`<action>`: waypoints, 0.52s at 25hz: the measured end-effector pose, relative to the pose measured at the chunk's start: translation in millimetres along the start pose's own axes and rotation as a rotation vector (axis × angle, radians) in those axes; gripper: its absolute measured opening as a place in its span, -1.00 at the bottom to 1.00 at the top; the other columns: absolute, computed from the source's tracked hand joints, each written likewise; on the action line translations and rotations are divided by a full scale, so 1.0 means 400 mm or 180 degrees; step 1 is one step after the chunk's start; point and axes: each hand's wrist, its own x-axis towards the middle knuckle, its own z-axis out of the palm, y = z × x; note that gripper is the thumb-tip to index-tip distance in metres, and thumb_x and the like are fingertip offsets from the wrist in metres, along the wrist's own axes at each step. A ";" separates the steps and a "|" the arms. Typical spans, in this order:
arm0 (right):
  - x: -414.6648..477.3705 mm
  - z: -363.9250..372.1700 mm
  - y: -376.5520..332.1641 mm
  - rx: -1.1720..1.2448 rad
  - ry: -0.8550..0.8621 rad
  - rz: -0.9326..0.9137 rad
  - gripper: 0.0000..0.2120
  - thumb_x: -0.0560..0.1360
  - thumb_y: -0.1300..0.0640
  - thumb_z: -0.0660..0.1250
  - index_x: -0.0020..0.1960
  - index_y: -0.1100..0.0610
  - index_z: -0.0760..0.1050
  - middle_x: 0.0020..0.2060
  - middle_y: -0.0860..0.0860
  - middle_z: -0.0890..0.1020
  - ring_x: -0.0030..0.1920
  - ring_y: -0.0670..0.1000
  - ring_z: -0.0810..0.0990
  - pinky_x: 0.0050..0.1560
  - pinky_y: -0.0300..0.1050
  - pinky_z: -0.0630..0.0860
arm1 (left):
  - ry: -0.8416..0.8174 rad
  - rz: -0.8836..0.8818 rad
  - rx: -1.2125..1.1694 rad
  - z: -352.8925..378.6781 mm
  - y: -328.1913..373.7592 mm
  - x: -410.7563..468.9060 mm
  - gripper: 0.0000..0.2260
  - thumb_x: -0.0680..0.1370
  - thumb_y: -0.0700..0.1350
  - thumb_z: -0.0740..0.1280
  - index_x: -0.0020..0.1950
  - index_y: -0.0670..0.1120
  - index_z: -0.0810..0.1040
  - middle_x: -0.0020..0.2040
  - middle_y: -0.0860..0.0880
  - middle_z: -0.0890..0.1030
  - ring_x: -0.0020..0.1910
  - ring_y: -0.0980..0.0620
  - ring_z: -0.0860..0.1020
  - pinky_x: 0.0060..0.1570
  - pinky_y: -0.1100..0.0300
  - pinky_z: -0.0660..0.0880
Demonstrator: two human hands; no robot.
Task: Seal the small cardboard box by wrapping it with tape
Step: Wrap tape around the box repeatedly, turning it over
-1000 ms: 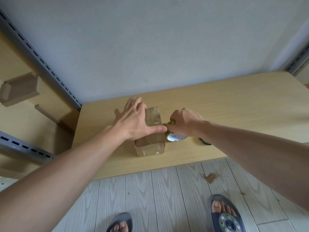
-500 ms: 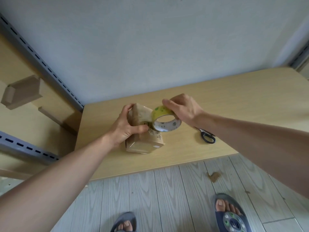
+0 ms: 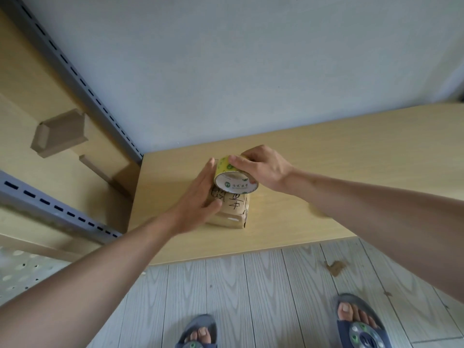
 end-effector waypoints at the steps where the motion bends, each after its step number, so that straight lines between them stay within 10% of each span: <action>1: 0.003 0.002 0.000 0.0020 0.0034 0.0017 -0.44 0.59 -0.23 0.23 -0.41 0.13 0.32 -0.53 -0.06 0.40 -0.52 -0.10 0.33 -0.38 -0.13 0.29 | 0.0005 -0.0003 -0.0086 0.013 -0.003 0.005 -0.24 0.57 0.08 0.25 0.61 0.26 -0.19 0.67 0.13 -0.09 0.63 0.18 -0.12 0.61 -0.10 0.01; 13: -0.043 -0.068 0.036 -0.0912 0.0046 -0.0119 -0.49 0.61 -0.01 0.24 -0.46 0.15 0.28 -0.56 0.00 0.32 -0.56 -0.07 0.23 -0.50 -0.18 0.18 | -0.0034 -0.0381 -0.0039 0.015 0.001 -0.008 -0.14 0.57 0.22 0.34 0.67 0.06 -0.14 0.59 0.38 -0.26 0.59 0.32 -0.11 0.59 -0.01 0.12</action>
